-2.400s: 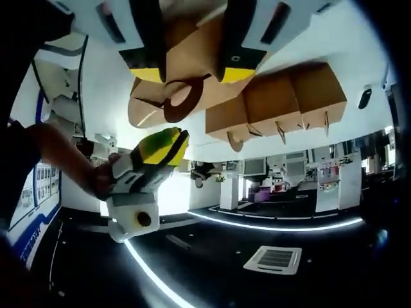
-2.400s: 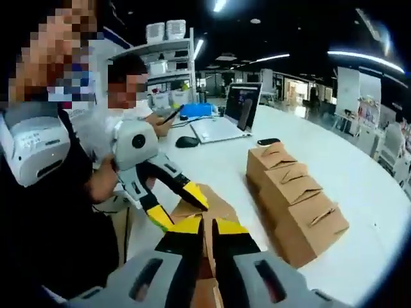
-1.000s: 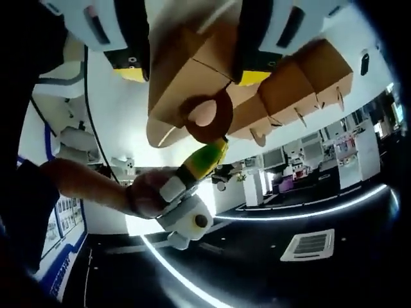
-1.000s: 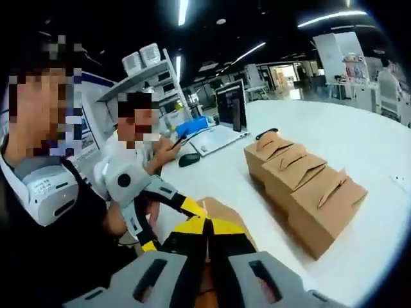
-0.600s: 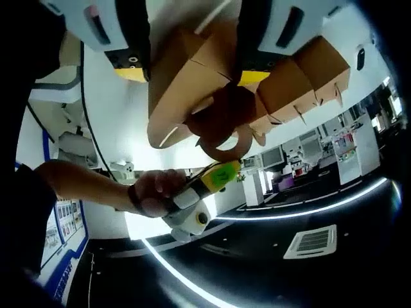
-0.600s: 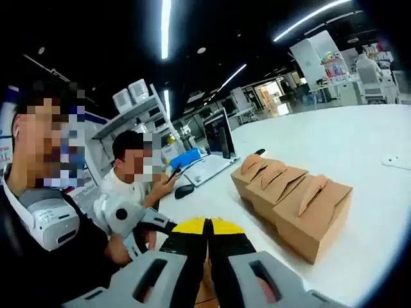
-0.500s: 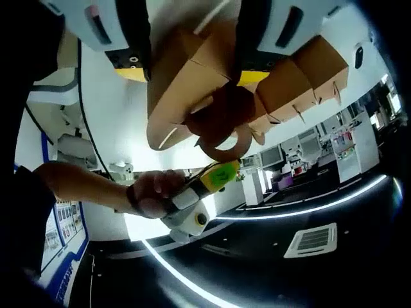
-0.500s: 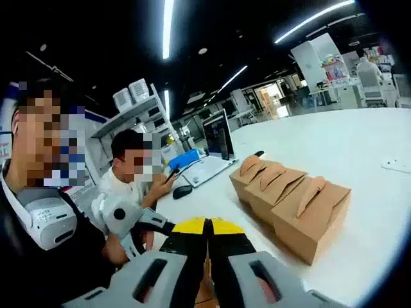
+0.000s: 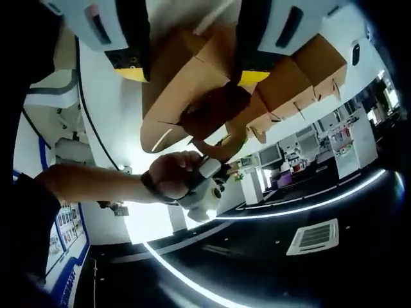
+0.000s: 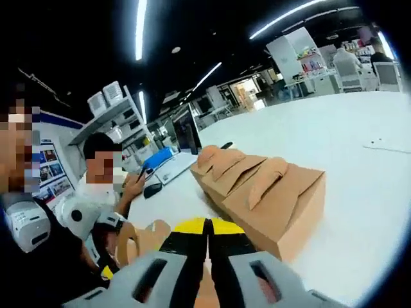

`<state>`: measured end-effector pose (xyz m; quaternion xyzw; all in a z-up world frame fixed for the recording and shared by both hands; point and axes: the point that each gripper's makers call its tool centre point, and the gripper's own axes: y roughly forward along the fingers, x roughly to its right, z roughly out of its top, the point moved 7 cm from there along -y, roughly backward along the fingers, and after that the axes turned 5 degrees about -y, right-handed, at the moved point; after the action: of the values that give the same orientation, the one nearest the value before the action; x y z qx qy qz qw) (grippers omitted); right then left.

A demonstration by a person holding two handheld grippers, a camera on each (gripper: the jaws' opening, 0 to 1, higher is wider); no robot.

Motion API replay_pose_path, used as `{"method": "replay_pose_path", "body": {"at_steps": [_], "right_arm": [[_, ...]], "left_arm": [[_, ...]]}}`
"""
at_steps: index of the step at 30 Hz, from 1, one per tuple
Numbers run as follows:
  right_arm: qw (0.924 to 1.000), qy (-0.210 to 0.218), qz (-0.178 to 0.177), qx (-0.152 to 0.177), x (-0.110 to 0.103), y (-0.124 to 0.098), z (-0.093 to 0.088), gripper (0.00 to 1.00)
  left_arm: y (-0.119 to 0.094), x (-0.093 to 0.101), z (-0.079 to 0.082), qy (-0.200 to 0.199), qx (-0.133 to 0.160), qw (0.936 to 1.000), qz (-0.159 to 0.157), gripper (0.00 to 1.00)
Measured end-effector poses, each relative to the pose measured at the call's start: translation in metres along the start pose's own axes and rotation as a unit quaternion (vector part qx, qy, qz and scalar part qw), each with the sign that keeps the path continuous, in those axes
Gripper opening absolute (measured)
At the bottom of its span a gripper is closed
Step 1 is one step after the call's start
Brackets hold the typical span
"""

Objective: Pick up one paper box from the group, open the paper box, and remove the item inside

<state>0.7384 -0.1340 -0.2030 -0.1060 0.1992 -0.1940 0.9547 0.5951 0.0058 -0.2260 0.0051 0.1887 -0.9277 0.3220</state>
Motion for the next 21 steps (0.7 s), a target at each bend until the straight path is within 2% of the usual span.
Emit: {"method": "replay_pose_path", "body": {"at_steps": [2,6,8,9,12,13,14,16,17,18,19,21], "right_arm": [[0.9992,-0.029,0.006,0.026,-0.008,-0.007,0.007,0.03],[0.9914,-0.105,0.004,0.078,-0.025,-0.032,0.018,0.07],[0.9821,-0.174,-0.019,0.071,-0.031,-0.050,0.016,0.13],[0.9751,-0.211,-0.022,0.067,-0.036,-0.057,0.014,0.18],[0.9571,-0.278,-0.004,0.080,-0.053,-0.074,0.009,0.39],[0.9536,-0.291,0.009,0.076,-0.059,-0.077,0.003,0.45],[0.9502,-0.304,0.020,0.064,-0.062,-0.079,-0.003,0.46],[0.9373,-0.347,0.005,0.034,-0.061,-0.078,-0.013,0.45],[0.9312,-0.364,-0.003,0.008,-0.059,-0.075,-0.019,0.42],[0.9300,-0.367,-0.005,0.000,-0.058,-0.074,-0.021,0.37],[0.9278,-0.371,-0.013,-0.037,-0.053,-0.068,-0.028,0.30],[0.9225,-0.383,-0.007,-0.050,-0.049,-0.056,-0.031,0.26]], "left_arm": [[0.000,-0.001,0.001,0.005,-0.005,1.0000,0.006,0.51],[0.000,-0.001,0.000,0.017,-0.011,0.9996,0.017,0.48],[0.000,-0.001,0.000,0.016,-0.012,0.9996,0.021,0.49],[0.000,0.000,0.000,0.018,-0.013,0.9995,0.023,0.49],[0.001,0.001,-0.002,0.025,-0.010,0.9992,0.028,0.49],[0.001,0.001,-0.002,0.024,-0.006,0.9993,0.028,0.49],[0.001,0.001,-0.002,0.020,-0.003,0.9995,0.025,0.49],[0.000,-0.001,-0.001,0.010,0.001,0.9998,0.019,0.49],[-0.001,-0.002,-0.001,0.008,0.001,0.9998,0.016,0.49],[-0.001,-0.003,-0.001,0.007,0.001,0.9999,0.015,0.49],[-0.001,-0.003,-0.001,0.003,0.002,0.9999,0.012,0.48],[-0.001,-0.003,-0.001,0.004,0.001,0.9999,0.013,0.48]]}}
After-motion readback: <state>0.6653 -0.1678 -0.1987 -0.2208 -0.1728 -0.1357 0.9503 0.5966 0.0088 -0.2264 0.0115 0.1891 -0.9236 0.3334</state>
